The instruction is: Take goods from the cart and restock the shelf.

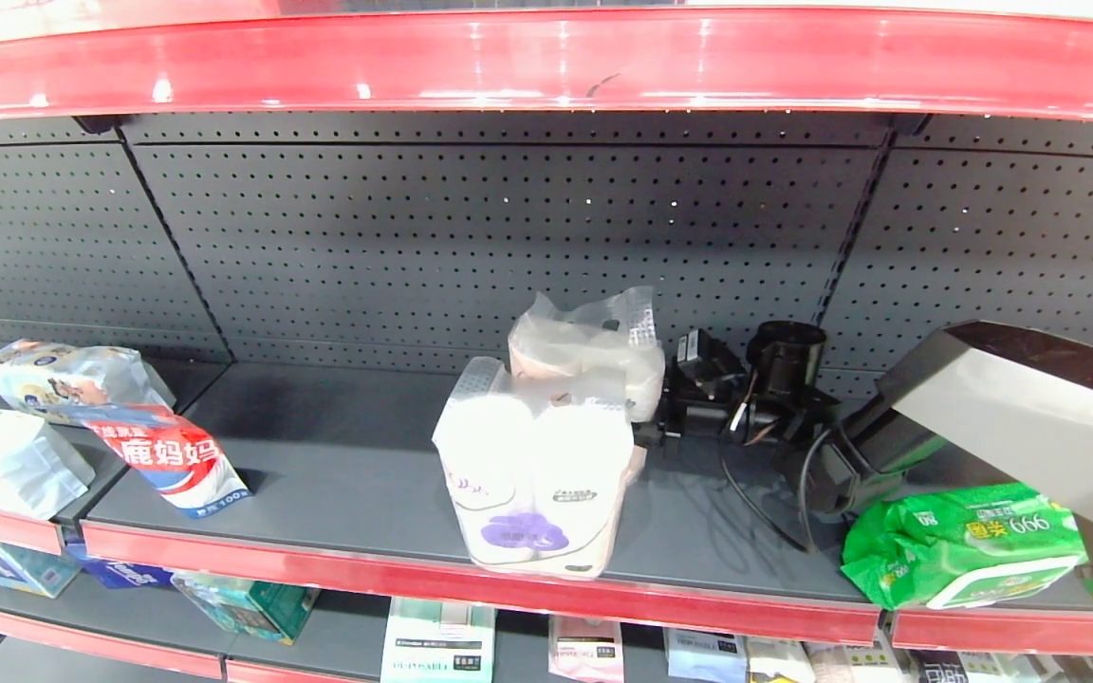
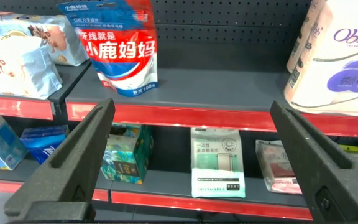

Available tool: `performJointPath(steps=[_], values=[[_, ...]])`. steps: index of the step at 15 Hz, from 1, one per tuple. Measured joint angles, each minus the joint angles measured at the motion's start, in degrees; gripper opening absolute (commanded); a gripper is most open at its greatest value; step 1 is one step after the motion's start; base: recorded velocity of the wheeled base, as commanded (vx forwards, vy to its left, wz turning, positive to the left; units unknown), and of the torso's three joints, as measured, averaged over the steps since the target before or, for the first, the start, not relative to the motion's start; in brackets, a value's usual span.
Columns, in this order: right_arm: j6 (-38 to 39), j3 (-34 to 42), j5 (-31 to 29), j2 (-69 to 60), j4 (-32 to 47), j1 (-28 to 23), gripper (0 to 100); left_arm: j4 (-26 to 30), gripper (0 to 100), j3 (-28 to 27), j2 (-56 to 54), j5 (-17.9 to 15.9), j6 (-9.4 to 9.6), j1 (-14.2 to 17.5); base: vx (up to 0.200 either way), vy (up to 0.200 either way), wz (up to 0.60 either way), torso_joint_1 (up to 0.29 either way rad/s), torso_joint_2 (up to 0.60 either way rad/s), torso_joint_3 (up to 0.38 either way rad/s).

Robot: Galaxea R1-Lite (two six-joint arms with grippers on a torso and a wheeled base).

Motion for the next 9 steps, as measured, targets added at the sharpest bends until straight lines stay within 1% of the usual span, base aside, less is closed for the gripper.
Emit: performJointPath(steps=[4,7,9], values=[[0.33,-0.05,-1.54,-0.02,-0.13,-0.11,0,0.02,100,0.0,0.0,0.0,0.0,0.0,0.0,0.0,0.0,0.0,0.0,0.0],[0.39,0.33,-1.05,-0.05,-0.28,-0.24,0,0.0,100,0.0,0.0,0.0,0.0,0.0,0.0,0.0,0.0,0.0,0.0,0.0],[-0.11,0.52,0.49,-0.11,-0.28,0.09,0,0.02,100,0.0,0.0,0.0,0.0,0.0,0.0,0.0,0.0,0.0,0.0,0.0]])
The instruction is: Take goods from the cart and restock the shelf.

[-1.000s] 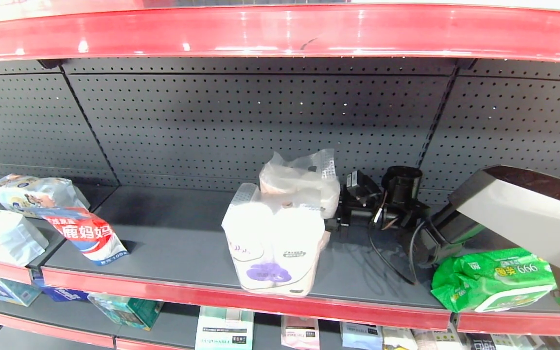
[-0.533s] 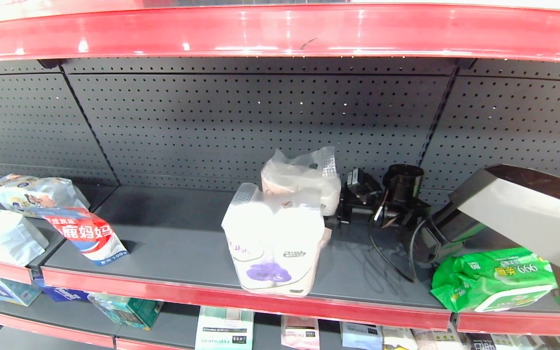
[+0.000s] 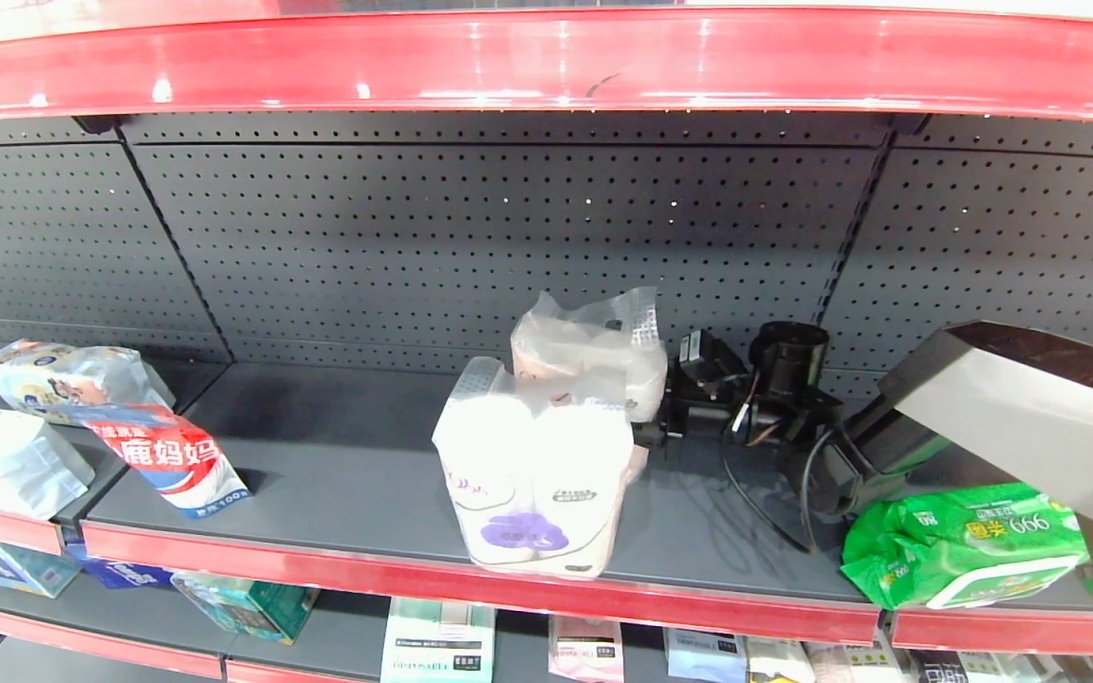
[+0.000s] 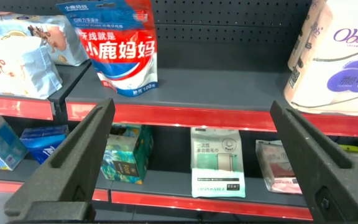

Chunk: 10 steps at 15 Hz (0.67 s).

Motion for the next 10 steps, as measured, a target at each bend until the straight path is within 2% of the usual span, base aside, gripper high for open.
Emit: performJointPath(steps=[6,10], values=[[-1.26,0.06,3.41,-0.04,0.13,0.77,0,0.0,100,0.0,0.0,0.0,0.0,0.0,0.0,0.0,0.0,0.0,0.0,0.0],[-1.19,-0.07,3.21,0.02,0.24,0.96,0,0.0,100,0.0,0.0,0.0,0.0,0.02,0.0,0.0,0.0,0.0,0.0,0.0]])
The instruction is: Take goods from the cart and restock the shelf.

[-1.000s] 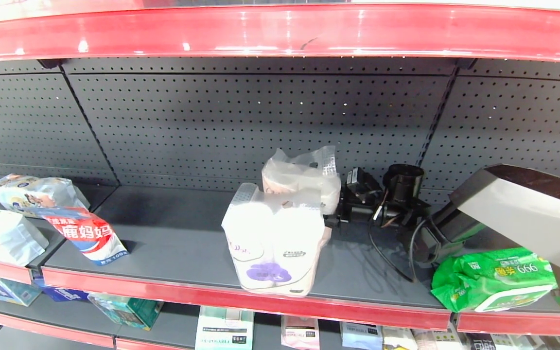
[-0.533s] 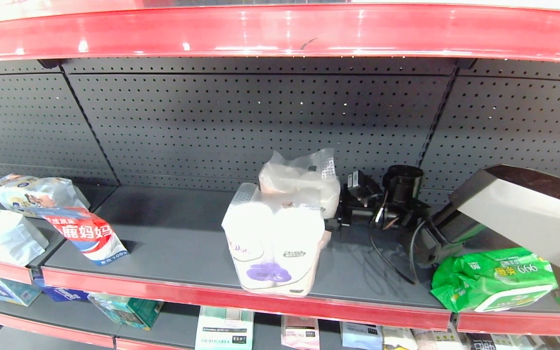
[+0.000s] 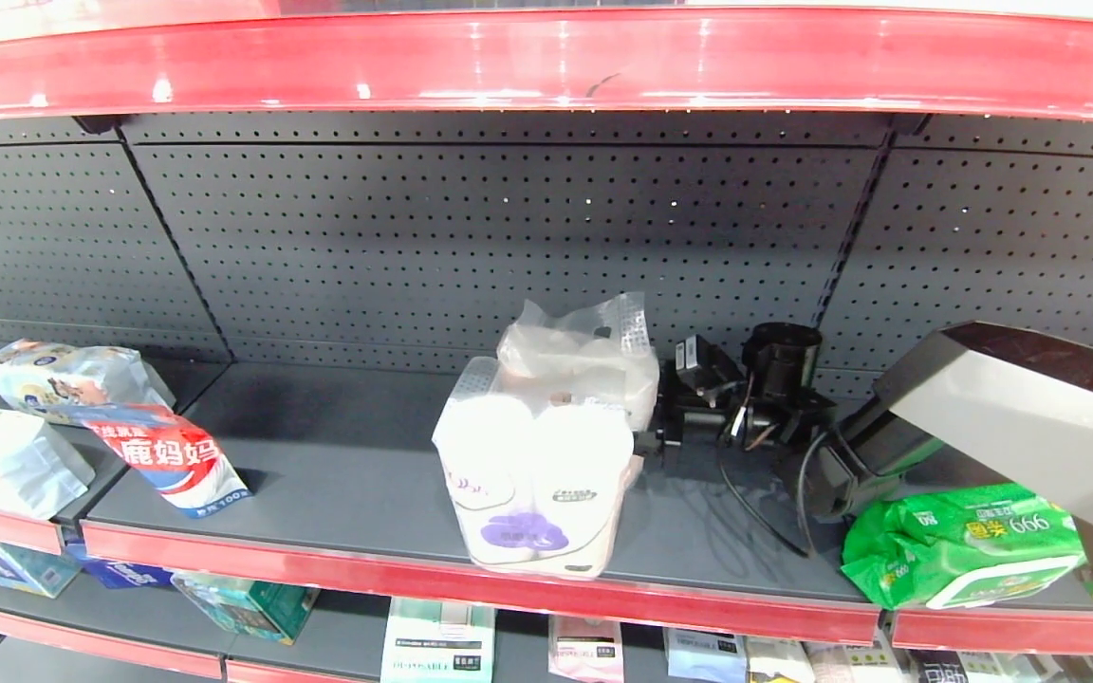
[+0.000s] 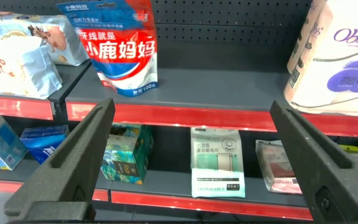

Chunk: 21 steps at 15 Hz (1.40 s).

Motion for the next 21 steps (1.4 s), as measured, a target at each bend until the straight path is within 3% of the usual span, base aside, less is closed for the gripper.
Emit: performJointPath(steps=[3,4,12,21], values=[[-0.6,0.13,-0.59,0.02,0.0,0.06,0,0.0,100,0.0,0.0,0.0,0.0,-0.02,0.0,0.0,0.0,0.0,0.0,0.0],[-0.85,-0.04,-1.84,0.04,0.0,0.09,100,0.0,100,0.0,0.0,0.0,0.0,-0.02,0.0,0.0,0.0,0.0,0.0,0.0],[-1.1,1.69,-2.88,-1.84,0.04,-0.16,100,0.0,100,0.0,0.0,0.0,0.0,-0.02,0.0,0.0,0.0,0.0,0.0,0.0],[-1.07,14.82,-3.07,-11.3,0.45,-3.61,100,0.0,100,0.0,0.0,0.0,0.0,0.0,0.0,0.0,0.0,0.0,0.0,0.0]])
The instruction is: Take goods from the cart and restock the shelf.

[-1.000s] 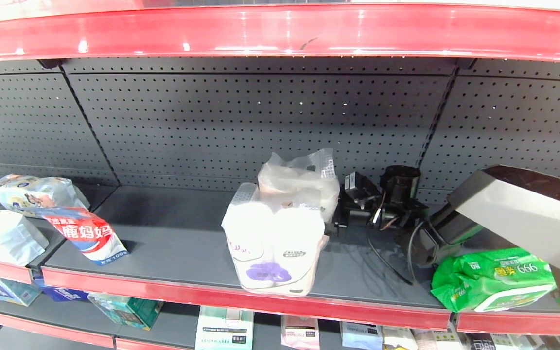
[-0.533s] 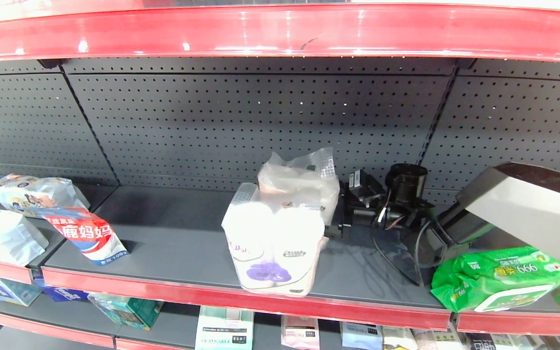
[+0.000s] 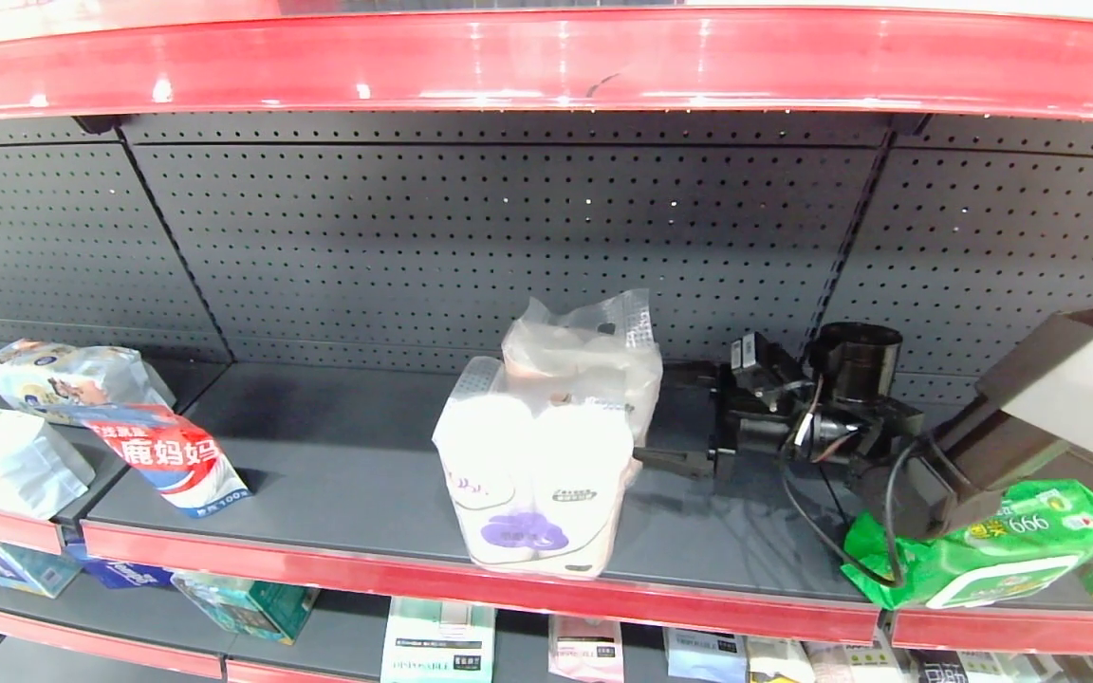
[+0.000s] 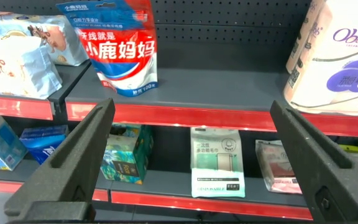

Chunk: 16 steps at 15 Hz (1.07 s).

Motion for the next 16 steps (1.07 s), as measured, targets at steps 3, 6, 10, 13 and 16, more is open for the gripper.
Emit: performJointPath(steps=[3,6,10,13,16], values=[[-0.02,5.64,-0.02,-4.74,0.02,-1.27,100,0.0,100,0.0,0.0,0.0,0.0,0.0,0.0,0.0,0.0,0.0,0.0,0.0],[0.04,11.5,-0.2,-10.61,1.0,-3.3,100,0.0,100,0.0,0.0,0.0,0.0,0.0,0.0,0.0,0.0,0.0,0.0,0.0],[0.85,15.96,-2.73,-19.08,4.84,-5.79,100,0.0,100,0.0,0.0,0.0,0.0,-0.02,0.0,0.0,0.0,0.0,0.0,0.0],[5.23,18.54,-5.8,-25.55,5.47,-7.17,100,0.0,100,0.0,0.0,0.0,0.0,0.0,0.0,0.0,0.0,0.0,0.0,0.0],[13.01,21.25,-11.3,-31.72,5.55,-7.67,100,0.0,100,0.0,0.0,0.0,0.0,-0.02,0.0,0.0,0.0,0.0,0.0,0.0]])
